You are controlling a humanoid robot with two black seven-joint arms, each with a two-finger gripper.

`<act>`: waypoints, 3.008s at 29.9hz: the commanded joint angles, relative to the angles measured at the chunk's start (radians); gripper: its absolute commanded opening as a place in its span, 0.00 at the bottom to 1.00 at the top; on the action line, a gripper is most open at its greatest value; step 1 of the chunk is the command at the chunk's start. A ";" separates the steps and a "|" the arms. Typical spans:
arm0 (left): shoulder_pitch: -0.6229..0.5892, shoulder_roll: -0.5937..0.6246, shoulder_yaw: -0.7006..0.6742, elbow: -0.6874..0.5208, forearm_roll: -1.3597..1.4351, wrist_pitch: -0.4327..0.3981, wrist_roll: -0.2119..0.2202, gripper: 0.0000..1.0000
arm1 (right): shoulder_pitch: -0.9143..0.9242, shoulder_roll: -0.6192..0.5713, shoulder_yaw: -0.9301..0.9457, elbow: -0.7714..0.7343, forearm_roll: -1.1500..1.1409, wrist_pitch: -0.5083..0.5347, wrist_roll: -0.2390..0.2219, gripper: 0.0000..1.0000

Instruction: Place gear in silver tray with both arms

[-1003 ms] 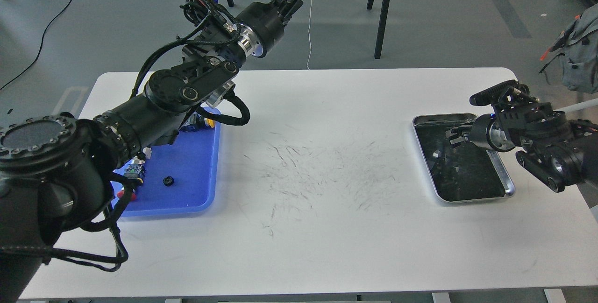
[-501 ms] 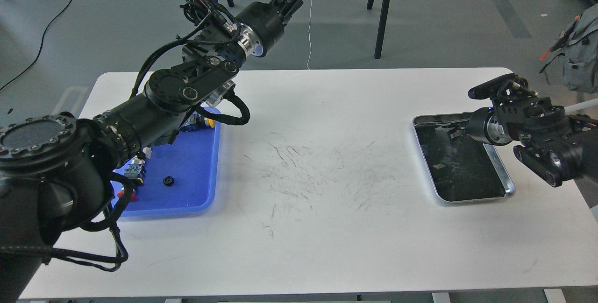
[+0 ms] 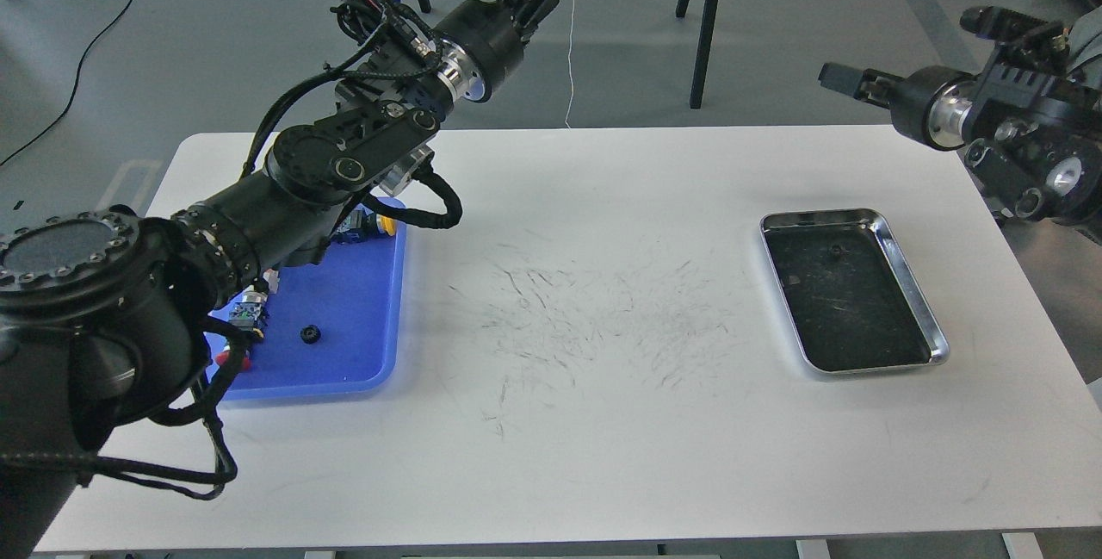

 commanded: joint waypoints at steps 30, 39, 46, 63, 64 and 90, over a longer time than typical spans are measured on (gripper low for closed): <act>0.067 0.012 0.013 -0.007 -0.061 -0.110 0.000 0.99 | -0.114 -0.144 0.447 0.476 0.889 0.186 0.022 0.98; 0.096 0.075 0.103 -0.010 0.100 -0.141 0.000 0.99 | -0.134 -0.175 0.450 0.500 0.883 0.254 0.025 0.98; 0.118 0.107 0.157 -0.010 0.256 -0.134 0.000 0.99 | -0.134 -0.176 0.490 0.498 0.883 0.271 0.025 0.98; 0.152 0.322 0.356 -0.127 0.508 -0.130 0.000 0.99 | -0.133 -0.172 0.504 0.451 0.882 0.249 0.025 0.98; 0.153 0.333 0.361 -0.136 0.517 -0.129 0.000 0.99 | -0.133 -0.170 0.504 0.449 0.882 0.245 0.023 0.98; 0.218 0.563 0.401 -0.288 0.843 -0.063 0.000 0.99 | -0.150 -0.146 0.487 0.360 0.883 0.163 0.019 0.98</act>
